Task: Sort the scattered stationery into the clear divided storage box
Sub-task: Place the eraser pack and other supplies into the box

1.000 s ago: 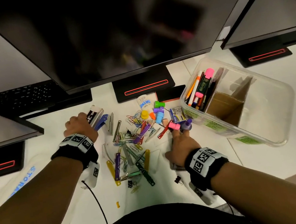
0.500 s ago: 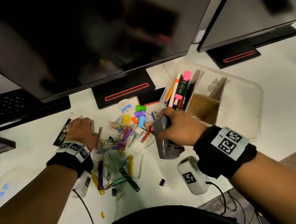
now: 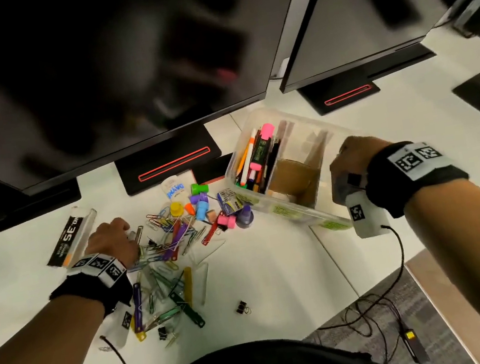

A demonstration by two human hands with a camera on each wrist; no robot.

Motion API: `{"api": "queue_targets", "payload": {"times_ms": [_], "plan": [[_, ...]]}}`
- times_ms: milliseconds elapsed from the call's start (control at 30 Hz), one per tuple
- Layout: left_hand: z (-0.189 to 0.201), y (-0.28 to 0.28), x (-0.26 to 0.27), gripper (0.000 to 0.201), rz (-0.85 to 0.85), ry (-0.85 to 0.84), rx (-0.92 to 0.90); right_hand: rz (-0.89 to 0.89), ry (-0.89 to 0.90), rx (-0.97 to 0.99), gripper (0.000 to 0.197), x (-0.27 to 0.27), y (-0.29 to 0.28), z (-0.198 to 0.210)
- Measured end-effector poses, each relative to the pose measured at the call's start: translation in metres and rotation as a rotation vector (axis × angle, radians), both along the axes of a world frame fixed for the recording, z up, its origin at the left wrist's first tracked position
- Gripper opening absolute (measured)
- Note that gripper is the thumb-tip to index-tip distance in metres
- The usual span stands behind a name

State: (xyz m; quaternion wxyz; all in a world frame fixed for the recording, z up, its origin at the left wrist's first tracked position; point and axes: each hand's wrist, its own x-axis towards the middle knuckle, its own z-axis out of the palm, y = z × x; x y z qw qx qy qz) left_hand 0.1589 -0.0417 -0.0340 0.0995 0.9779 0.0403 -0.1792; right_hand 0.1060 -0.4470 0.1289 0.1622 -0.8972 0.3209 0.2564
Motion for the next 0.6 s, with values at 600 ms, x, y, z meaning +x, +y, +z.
{"api": "queue_targets", "payload": {"times_ms": [600], "plan": [[0.012,0.004,-0.007,0.022,0.003,0.029,-0.132,0.107,0.294,0.008,0.015,0.026,-0.008,-0.044]]}}
